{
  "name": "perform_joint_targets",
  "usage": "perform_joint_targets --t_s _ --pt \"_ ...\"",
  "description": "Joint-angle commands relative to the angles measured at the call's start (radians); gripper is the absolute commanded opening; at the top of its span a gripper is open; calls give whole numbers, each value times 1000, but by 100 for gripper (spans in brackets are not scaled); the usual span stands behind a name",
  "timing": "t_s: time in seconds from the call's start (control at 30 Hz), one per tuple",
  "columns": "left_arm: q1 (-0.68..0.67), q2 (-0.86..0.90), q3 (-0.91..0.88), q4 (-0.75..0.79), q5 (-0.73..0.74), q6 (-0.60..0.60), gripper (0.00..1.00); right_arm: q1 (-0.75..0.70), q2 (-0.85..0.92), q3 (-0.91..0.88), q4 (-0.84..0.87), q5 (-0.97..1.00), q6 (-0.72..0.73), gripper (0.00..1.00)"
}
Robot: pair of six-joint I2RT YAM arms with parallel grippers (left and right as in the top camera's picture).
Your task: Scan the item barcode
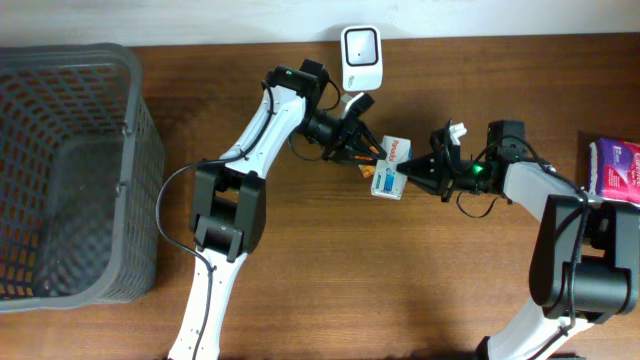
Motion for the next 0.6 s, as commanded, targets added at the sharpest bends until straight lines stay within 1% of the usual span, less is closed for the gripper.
perform_joint_targets --t_s 0.0,0.03,0.07,0.1,0.13,0.17,0.23,0.27,0.3,0.33,0.37,0.4,0.43,0.47,0.5,0.53,0.57 --pt "2 20 -3 0 23 5 18 -6 3 9 4 94 -14 16" --pt "2 20 -3 -7 21 5 16 -6 3 9 3 142 -14 18" --pt "2 20 -3 -18 2 5 11 -6 3 9 4 157 -13 18" --pt "2 20 -3 -22 -15 5 11 -7 3 9 4 178 -13 20" --pt "3 20 -3 -27 -45 5 8 -8 3 9 3 225 -13 28" --pt "4 19 -3 -41 -77 5 7 -8 3 9 4 257 -13 29" --pt "4 19 -3 -60 -111 5 3 -8 3 9 4 256 -13 29" --pt "4 19 -3 -59 -123 5 3 -8 3 9 4 257 -13 29" --pt "4 19 -3 -60 -188 5 0 -8 3 9 3 268 -14 29" --pt "4 19 -3 -69 -237 5 0 -8 3 9 3 293 -14 31" --pt "8 19 -2 -93 -343 4 0 -7 3 9 -31 416 -18 33" --pt "11 19 -1 -112 -422 4 3 -7 3 9 -69 518 -29 39" --pt "11 19 -1 -124 -510 -13 9 -7 3 10 -105 610 -43 47" --pt "8 19 -1 -130 -616 -44 15 -7 3 10 -129 665 -43 49" --pt "2 19 -1 -131 -666 -56 18 -7 3 10 -140 700 -43 49" --pt "-15 19 -1 -130 -721 -56 33 -8 3 10 -143 761 -39 51" --pt "-35 22 -1 -130 -753 -56 39 -7 3 10 -140 806 -39 58"
